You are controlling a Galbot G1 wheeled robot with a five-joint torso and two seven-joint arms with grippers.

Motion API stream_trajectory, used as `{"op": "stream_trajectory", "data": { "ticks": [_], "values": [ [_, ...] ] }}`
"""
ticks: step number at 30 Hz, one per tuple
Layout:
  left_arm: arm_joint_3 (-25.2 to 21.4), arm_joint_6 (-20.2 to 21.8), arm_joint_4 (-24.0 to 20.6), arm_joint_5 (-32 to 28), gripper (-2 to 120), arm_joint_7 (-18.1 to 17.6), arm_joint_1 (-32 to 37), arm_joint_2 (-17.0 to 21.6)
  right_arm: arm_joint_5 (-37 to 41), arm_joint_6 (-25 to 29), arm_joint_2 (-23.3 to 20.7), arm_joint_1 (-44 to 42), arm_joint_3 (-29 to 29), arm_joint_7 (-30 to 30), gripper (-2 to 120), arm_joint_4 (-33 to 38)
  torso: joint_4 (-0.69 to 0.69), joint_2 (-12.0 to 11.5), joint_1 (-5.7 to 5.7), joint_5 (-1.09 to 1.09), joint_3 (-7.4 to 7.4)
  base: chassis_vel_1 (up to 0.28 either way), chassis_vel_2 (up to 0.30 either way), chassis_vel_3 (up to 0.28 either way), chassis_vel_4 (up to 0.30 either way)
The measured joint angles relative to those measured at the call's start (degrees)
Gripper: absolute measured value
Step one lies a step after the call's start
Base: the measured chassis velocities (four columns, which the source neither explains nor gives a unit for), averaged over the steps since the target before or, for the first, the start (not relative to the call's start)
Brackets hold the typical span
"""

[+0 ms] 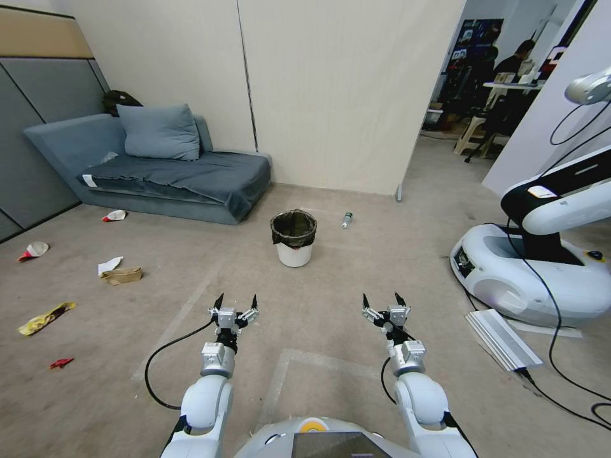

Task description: Pick up the trash bin, then pick up the garbage from the floor and place it into the trash bin.

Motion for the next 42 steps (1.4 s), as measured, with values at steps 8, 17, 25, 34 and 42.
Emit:
{"op": "stream_trajectory", "data": {
  "ticks": [8, 17, 25, 34, 42],
  "values": [
    [0.0, 0.0, 0.0, 0.0, 100, 0.0, 0.0, 0.0, 0.0, 0.0, 0.0, 0.0, 0.0, 0.0, 100, 0.0, 0.0, 0.0, 0.0, 0.0, 0.0, 0.0, 0.0, 0.0, 0.0],
    [0.5, 3.4, -4.2, 0.3, 100, -1.5, 1.0, 0.3, -1.6, -1.0, 1.2, -3.5, -0.3, 1.4, 100, 6.0, -0.01, 0.0, 0.0, 0.01, 0.0, 0.0, 0.0, 0.0, 0.0],
    [2.1, 15.4, -18.2, 1.4, 100, -6.5, 4.3, 1.3, -5.9, -3.7, 4.3, -11.9, -1.3, 4.8, 100, 20.6, 0.0, 0.0, 0.0, 0.0, 0.0, 0.0, 0.0, 0.0, 0.0],
    [3.7, 26.2, -29.0, 2.5, 100, -10.8, 7.5, 2.2, -8.5, -5.4, 6.2, -17.1, -2.0, 6.9, 100, 29.2, 0.0, 0.0, 0.0, 0.03, 0.0, 0.0, 0.0, 0.0, 0.0],
    [5.0, 26.6, -29.2, 3.4, 100, -9.4, 8.3, 2.2, -8.6, 1.7, 6.2, -17.0, -2.4, 5.8, 100, 26.2, 0.0, 0.0, 0.0, 0.0, 0.0, 0.0, 0.0, 0.0, 0.0]
  ]
}}
